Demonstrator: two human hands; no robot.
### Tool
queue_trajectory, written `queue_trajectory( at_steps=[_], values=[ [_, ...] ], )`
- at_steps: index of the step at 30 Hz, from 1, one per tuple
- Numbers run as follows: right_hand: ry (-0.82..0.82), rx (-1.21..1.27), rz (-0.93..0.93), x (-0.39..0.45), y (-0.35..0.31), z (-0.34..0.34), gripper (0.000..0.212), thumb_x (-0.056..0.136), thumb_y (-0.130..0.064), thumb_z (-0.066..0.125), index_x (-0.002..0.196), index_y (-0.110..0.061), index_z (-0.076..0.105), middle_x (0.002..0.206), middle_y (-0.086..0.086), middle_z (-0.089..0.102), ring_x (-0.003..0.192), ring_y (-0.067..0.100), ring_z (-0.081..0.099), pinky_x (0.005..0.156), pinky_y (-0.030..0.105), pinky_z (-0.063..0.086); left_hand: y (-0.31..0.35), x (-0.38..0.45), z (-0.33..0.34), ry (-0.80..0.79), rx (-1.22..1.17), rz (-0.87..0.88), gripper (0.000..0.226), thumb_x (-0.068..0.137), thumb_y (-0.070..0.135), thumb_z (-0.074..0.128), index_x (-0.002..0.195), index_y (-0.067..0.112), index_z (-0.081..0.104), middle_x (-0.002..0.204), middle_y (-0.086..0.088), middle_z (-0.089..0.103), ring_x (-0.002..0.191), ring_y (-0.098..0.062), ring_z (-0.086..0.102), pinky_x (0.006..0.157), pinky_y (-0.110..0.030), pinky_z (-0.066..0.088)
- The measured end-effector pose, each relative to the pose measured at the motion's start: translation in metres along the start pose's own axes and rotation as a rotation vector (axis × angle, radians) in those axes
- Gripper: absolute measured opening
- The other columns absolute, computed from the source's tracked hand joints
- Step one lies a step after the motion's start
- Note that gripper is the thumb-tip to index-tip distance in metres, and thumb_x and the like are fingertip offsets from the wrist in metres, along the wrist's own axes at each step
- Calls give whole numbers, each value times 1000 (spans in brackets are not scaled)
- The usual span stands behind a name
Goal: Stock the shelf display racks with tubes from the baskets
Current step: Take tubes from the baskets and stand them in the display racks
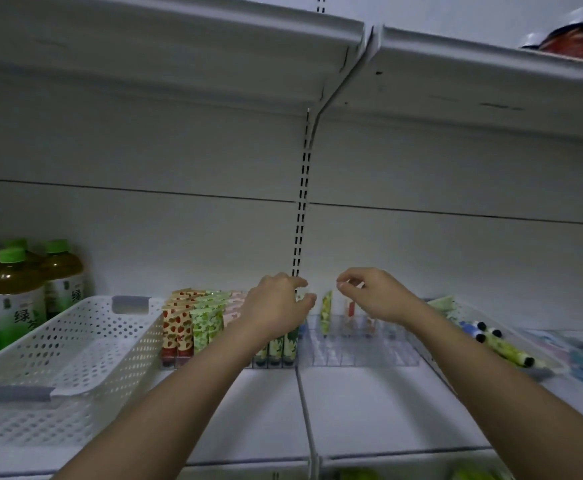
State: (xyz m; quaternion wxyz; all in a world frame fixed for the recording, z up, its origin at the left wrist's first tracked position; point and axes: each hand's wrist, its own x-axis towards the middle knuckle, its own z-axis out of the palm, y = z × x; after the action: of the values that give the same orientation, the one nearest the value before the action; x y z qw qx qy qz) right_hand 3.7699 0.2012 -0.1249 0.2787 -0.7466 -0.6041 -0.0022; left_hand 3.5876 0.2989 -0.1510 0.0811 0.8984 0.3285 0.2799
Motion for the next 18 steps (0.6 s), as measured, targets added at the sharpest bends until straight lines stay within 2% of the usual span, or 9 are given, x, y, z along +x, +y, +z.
queue_trajectory(
  at_steps=[3,11,15,18],
  values=[
    [3,-75,77,-22,0,-14,24,97,-41,51,106,-27,69,107,0,70,95,19,63,88,37,51,11,-7,3,-85,-74,11,50,93,54,47,135,28,54,138,-2,55,124,-24,51,101,-38,45],
    [49,-117,250,-84,34,-39,24,96,-32,54,106,-18,71,102,3,71,94,22,63,85,35,52,67,-4,36,-129,-143,113,39,91,46,53,124,29,62,125,-1,63,114,-23,58,93,-33,47],
    [129,-92,370,-112,81,-66,19,97,-28,54,99,-18,70,93,7,71,79,23,63,68,30,47,114,7,71,-165,-241,152,40,90,41,55,127,27,62,125,0,63,113,-20,58,88,-27,46],
    [169,-117,456,-123,123,-84,16,95,-23,54,100,-19,69,95,4,71,78,18,63,62,26,44,145,22,100,-166,-289,151,39,88,37,60,125,26,63,122,3,65,109,-16,60,82,-23,44]
  ],
)
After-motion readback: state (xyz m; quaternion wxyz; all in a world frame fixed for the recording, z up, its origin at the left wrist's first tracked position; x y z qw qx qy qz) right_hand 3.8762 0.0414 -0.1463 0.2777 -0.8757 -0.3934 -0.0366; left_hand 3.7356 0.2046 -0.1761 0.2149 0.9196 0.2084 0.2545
